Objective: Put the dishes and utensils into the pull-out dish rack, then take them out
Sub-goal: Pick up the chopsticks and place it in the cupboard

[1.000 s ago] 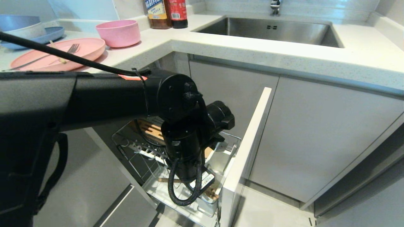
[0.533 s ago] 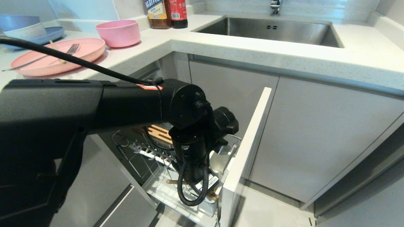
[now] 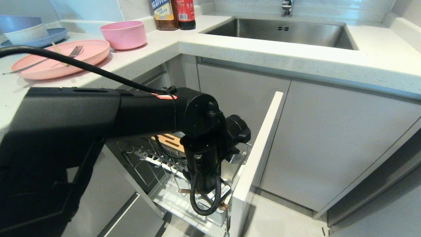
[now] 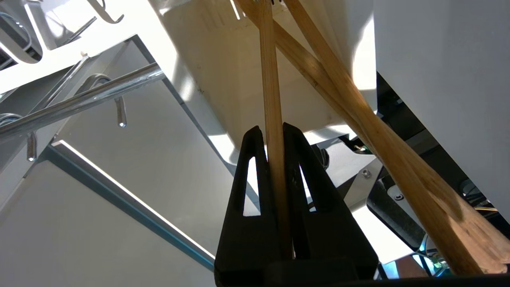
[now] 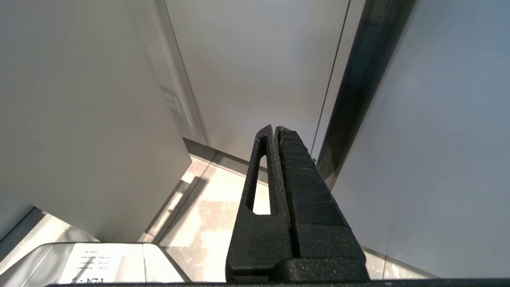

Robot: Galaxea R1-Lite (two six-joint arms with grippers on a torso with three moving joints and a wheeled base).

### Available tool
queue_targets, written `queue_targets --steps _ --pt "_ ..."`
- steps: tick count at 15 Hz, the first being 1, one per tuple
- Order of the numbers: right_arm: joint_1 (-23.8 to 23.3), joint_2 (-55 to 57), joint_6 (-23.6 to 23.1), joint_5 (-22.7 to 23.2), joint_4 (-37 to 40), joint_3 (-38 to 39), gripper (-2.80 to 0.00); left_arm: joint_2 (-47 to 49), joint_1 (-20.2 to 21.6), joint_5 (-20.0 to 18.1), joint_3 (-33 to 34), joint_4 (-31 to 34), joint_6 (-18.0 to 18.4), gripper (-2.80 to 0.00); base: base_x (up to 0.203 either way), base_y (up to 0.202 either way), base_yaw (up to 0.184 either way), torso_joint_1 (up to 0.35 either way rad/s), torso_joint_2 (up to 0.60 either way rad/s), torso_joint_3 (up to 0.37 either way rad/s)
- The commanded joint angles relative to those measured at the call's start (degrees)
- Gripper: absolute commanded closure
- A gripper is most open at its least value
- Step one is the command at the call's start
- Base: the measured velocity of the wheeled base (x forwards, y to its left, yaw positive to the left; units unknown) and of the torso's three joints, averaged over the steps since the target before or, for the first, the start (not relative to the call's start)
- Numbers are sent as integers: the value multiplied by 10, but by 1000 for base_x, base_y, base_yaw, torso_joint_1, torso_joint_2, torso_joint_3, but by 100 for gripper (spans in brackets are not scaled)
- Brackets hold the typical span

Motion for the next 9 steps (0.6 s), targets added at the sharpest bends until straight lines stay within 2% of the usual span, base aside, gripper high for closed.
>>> queue_targets --steps 1,7,8,9 --pt "0 0 0 0 0 1 0 2 1 2 1 5 0 0 0 0 0 0 0 0" --pt "0 0 0 0 0 1 0 -1 0 2 0 4 -3 0 0 0 0 0 0 0" --pt "0 0 0 0 0 1 0 -1 0 2 1 7 -3 -280 0 0 0 0 0 0" --pt "0 0 0 0 0 1 0 -1 0 2 1 7 -3 -280 0 0 0 0 0 0"
